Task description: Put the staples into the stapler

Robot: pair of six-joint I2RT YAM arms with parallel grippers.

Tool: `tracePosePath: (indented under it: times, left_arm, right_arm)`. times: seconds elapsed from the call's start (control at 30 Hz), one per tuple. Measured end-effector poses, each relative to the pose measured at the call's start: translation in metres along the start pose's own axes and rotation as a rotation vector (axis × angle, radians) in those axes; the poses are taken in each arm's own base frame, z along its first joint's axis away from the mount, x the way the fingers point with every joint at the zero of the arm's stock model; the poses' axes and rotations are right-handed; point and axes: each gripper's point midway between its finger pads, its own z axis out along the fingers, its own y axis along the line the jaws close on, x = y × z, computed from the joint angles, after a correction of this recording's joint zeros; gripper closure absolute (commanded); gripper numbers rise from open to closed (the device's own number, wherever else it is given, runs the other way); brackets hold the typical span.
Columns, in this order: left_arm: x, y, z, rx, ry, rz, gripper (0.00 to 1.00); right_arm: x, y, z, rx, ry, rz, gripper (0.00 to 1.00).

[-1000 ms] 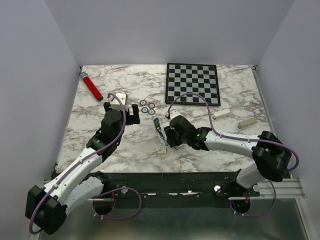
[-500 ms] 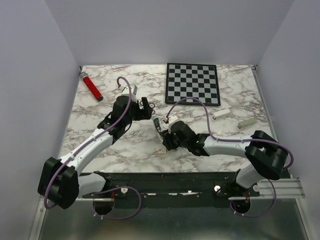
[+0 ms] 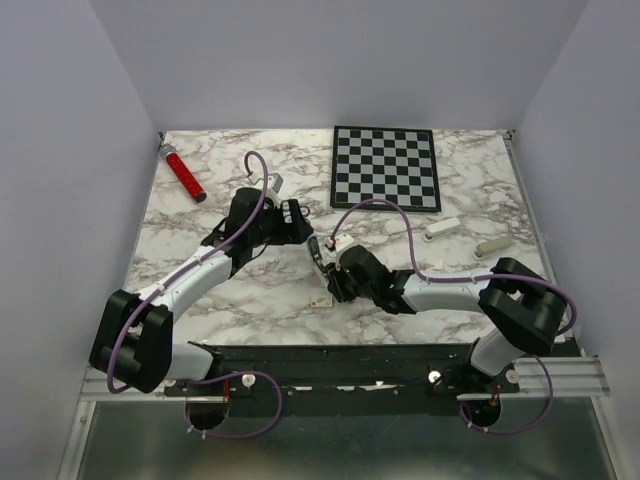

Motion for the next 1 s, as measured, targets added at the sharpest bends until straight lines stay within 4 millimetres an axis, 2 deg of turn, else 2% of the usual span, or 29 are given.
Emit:
tracePosePath:
  times: [0.23,0.27,0.5,0.57,0.67,0.9,1.0]
  left_arm:
    - [0.003,-0.006,0.005,0.086,0.026,0.031,0.10]
    - [0.003,-0.008,0.005,0.098,0.025,0.038,0.13]
    - [0.009,-0.020,0.007,0.212,0.017,0.093,0.25]
    - [0.011,-0.020,0.008,0.218,0.023,0.094,0.28]
    - [0.014,-0.019,0.008,0.227,0.022,0.106,0.37]
    - [0.024,-0.013,0.011,0.219,0.039,0.123,0.43]
    - [0.026,-0.011,0.013,0.216,0.048,0.123,0.51]
  right_arm:
    - [0.003,-0.002,0.003,0.010,0.006,-0.012,0.75]
    - [0.003,-0.003,0.003,0.014,0.005,-0.013,0.77]
    - [0.003,-0.004,0.003,0.019,0.003,-0.023,0.80]
    - [0.003,-0.005,0.003,0.020,0.003,-0.024,0.80]
    - [0.003,-0.005,0.003,0.021,0.003,-0.024,0.80]
    - [0.003,-0.005,0.003,0.022,0.003,-0.026,0.80]
    - [0.003,-0.005,0.003,0.022,0.003,-0.030,0.80]
